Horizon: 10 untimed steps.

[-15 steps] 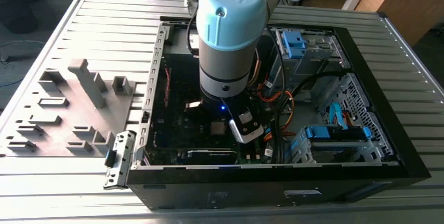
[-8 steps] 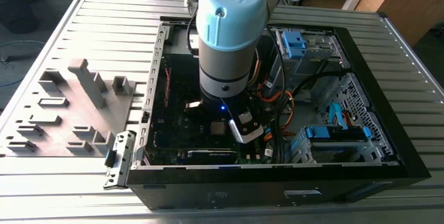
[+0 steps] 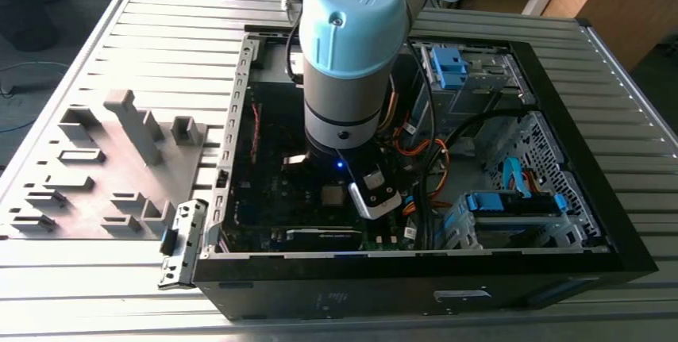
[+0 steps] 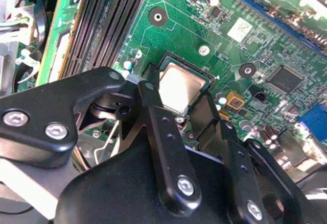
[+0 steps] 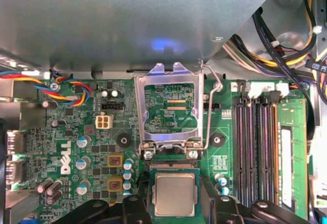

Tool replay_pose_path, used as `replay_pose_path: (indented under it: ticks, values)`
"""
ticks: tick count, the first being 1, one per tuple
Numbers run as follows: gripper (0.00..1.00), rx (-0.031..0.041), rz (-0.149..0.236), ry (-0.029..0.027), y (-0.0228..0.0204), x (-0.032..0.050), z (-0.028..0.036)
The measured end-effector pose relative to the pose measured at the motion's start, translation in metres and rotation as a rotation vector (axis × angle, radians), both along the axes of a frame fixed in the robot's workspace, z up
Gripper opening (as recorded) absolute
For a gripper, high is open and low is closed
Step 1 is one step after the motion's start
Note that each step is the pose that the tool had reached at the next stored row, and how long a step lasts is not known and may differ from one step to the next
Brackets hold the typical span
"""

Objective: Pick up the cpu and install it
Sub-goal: 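Place the cpu into insertion slot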

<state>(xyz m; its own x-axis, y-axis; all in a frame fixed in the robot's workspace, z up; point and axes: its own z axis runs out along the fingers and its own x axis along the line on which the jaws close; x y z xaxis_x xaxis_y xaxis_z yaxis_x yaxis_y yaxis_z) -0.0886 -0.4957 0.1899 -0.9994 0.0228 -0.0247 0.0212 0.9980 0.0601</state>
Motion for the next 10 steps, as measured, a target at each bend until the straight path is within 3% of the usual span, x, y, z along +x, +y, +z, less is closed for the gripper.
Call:
replay_pose_path:
  ticks: [10]
  values:
    - [0.47,0.0023,-0.001,0.0000,0.0006,-0.0010,-0.0001]
